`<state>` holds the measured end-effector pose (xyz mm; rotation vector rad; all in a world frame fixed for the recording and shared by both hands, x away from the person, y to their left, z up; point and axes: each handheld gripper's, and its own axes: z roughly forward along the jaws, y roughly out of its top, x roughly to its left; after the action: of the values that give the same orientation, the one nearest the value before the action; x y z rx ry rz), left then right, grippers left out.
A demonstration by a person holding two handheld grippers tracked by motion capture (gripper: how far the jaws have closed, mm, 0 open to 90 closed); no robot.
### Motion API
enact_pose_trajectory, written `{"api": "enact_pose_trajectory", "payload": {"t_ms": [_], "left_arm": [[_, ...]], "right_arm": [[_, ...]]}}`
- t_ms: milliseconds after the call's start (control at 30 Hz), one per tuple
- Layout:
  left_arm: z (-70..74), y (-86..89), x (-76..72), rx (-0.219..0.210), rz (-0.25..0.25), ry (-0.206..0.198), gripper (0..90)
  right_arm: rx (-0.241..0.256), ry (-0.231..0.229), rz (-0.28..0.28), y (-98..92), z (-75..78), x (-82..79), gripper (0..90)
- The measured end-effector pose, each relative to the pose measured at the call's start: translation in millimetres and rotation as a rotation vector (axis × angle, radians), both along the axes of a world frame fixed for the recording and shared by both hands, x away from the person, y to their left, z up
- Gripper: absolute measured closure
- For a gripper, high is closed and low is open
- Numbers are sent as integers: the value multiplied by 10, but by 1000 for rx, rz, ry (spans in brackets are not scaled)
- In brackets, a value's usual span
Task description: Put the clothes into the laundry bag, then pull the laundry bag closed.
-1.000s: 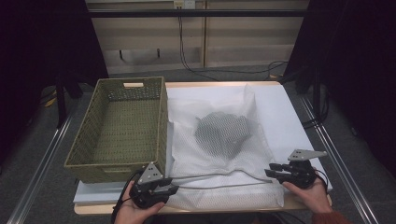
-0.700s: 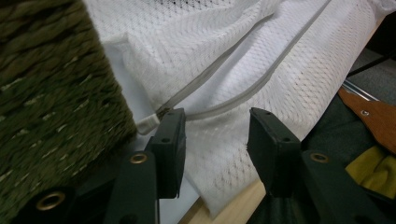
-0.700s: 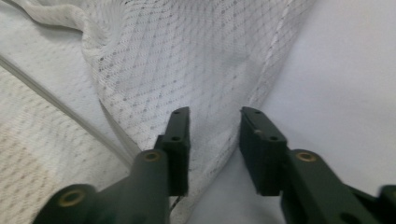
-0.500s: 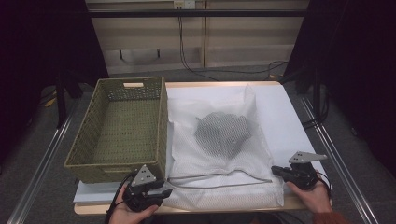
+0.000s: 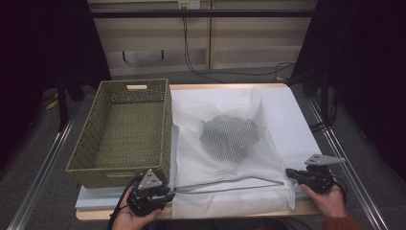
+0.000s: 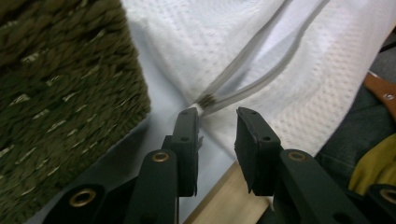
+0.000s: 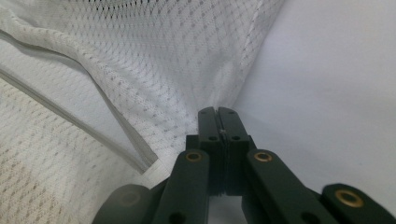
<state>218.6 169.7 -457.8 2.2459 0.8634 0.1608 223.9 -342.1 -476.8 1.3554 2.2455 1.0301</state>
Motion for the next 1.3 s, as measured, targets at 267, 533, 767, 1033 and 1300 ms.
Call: {"api": "enact_pose_trajectory", "payload": {"t_ms": [267, 533, 767, 1033, 1300], "left_arm": [[-48, -34, 45, 32, 2, -5, 676], [-95, -74, 92, 61, -27, 4, 652], [-98, -109, 91, 83, -23, -22, 681], [-86, -125, 88, 99, -22, -23, 845], [-79, -107, 90, 69, -23, -15, 897]], "right_arm": [[43, -14, -5, -54, 11, -14, 788], [96, -54, 3, -11, 54, -26, 660], [91, -68, 24, 37, 66, -33, 630], [89, -70, 28, 31, 72, -40, 605], [86, -75, 28, 26, 73, -36, 594]]}}
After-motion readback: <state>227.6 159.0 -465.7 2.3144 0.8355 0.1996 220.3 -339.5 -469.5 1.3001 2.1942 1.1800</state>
